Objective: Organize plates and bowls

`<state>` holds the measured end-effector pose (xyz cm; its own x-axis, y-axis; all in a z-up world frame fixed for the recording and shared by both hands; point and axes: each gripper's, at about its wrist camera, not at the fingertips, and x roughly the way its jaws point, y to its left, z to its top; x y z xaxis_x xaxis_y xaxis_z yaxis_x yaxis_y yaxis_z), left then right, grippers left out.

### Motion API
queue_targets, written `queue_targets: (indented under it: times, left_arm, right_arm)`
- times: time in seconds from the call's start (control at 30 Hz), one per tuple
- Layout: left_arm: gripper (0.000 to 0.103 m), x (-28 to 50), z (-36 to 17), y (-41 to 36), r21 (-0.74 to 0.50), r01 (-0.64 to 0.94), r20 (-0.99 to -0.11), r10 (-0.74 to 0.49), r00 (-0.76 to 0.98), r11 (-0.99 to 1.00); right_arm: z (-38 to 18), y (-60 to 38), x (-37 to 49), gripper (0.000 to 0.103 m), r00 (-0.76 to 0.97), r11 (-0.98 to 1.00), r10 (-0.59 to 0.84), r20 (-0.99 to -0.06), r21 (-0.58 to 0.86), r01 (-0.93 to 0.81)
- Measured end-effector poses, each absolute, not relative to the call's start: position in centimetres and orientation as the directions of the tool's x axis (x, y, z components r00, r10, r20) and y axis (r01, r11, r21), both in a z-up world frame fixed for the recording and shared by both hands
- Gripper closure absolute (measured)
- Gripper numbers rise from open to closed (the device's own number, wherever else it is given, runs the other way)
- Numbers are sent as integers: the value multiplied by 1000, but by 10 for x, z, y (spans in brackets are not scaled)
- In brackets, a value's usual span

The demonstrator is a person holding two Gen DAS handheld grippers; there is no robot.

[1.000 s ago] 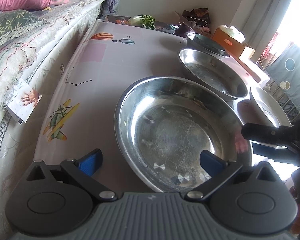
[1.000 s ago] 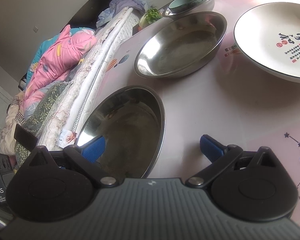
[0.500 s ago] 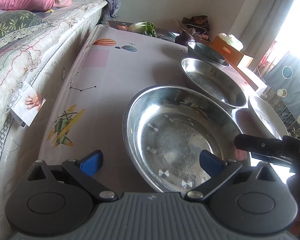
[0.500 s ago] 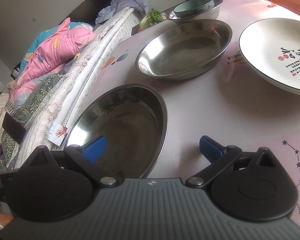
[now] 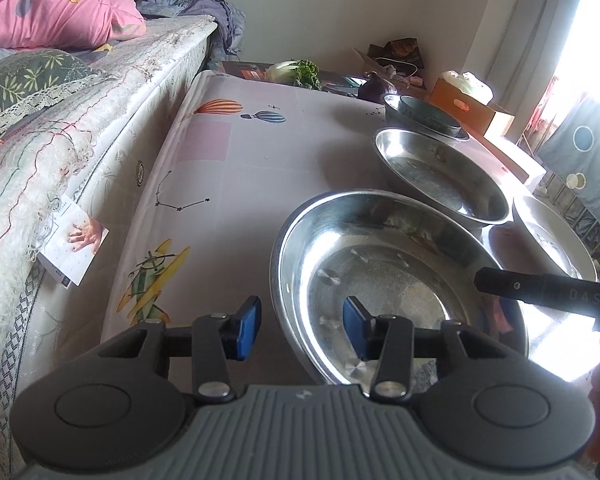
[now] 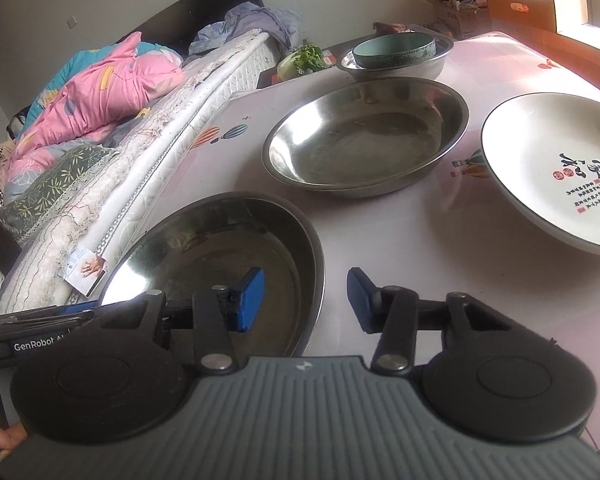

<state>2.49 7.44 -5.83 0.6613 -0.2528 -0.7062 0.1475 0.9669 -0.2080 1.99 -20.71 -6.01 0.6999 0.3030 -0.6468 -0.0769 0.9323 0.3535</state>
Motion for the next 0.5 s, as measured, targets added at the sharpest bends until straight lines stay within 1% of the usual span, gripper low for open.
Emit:
queue_targets:
  times: [0.03,0.07,0.1,0.17,0.2,0.27,0.43,0.5]
  left_arm:
    - [66,25,-58,74,-209,148,-708,-254,659,967]
    - [71,25,-59,75,-211,148,-710,-255,656,966]
    - [73,26,-59,75,-212,147,-712,-256,653,966]
    - [78,26,-59,75,-209,139,-715,-248,654,968]
    - [80,26,-59,75,-205,130,-717,-240,654,970]
    - [84,26,-58,77,-206,123,-720,-236,653,971]
    - [84,19,-54,80,-198,114,-727,-224,649,973]
    - [84,14,-52,81,-207,119,-730,-234,642,971]
  right_arm:
    - [-61,-207,19,69,697,932,304,-649,354,-78]
    - [-61,-207,19,73,696,932,306,-650,354,-79]
    - [-62,-207,18,75,694,932,306,-651,353,-80]
    - [-62,-205,17,83,690,934,306,-656,348,-82]
    - [-62,-204,16,85,688,933,307,-658,349,-83]
    - [-62,-204,15,87,687,935,304,-660,346,-81]
    - [-62,-208,12,87,671,907,350,-654,417,-67]
    - [-61,-207,9,87,672,907,350,-653,415,-68]
